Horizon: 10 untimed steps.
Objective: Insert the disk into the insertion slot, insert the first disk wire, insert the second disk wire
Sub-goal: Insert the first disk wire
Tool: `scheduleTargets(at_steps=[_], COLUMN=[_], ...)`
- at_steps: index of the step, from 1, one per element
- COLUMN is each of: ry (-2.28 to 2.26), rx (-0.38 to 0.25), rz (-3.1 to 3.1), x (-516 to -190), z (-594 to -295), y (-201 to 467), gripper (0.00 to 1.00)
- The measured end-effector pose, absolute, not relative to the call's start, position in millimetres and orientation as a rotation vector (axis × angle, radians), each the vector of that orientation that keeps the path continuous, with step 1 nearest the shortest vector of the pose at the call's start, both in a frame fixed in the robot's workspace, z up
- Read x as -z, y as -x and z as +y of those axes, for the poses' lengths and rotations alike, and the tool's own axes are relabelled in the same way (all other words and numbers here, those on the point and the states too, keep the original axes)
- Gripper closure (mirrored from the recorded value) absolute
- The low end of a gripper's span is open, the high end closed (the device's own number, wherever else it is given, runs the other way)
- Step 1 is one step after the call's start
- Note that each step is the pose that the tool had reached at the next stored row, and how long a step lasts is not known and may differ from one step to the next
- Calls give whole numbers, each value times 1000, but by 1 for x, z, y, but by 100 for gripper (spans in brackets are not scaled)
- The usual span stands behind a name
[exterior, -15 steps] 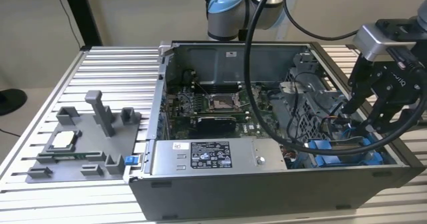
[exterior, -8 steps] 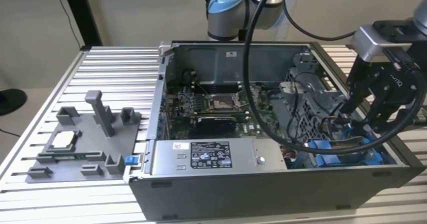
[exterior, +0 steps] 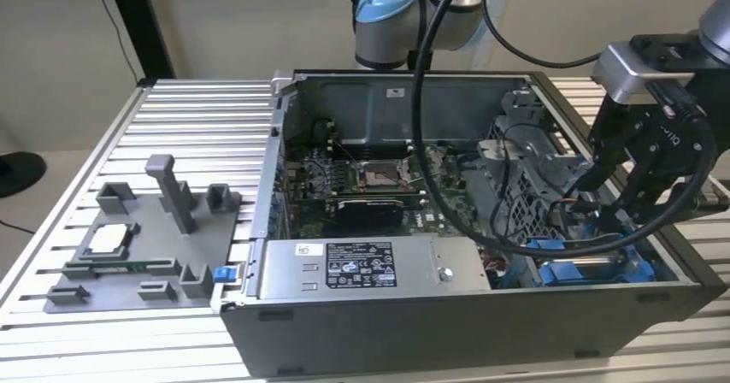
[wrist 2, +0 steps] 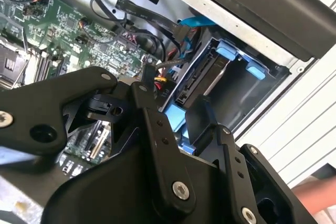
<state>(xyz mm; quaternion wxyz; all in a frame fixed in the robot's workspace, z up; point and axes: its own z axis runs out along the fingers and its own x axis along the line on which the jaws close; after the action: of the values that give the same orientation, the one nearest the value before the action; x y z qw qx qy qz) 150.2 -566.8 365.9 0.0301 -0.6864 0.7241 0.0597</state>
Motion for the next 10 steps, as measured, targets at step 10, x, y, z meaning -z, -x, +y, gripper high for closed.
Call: scheduleTargets(at_steps=[10], ry=[2100], rx=[-183], rz=[2246], x=[-363], z=[-564], y=[-145], gripper=[0])
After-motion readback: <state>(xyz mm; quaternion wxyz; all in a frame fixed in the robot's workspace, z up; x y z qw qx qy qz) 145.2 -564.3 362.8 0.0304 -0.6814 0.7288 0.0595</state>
